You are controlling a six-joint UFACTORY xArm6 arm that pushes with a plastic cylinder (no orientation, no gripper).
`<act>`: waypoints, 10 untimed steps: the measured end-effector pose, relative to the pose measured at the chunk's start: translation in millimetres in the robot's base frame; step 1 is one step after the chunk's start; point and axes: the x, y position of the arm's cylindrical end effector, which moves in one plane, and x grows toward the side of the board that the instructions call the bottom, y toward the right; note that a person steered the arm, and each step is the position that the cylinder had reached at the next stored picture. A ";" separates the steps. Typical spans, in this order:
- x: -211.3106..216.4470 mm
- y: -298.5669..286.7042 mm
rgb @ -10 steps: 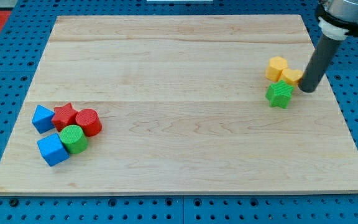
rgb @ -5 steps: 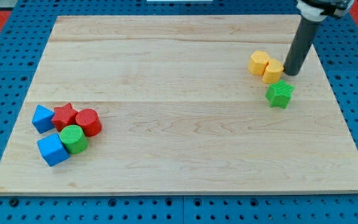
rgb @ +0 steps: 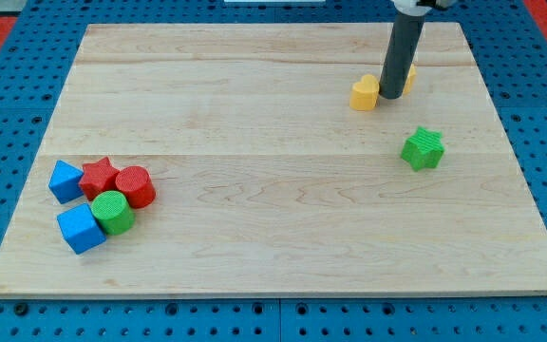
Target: Move the yellow heart towards top center
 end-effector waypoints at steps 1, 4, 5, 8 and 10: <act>-17.9 3.0; 73.8 -64.8; 73.0 -99.9; 39.3 -50.6; 32.0 -111.6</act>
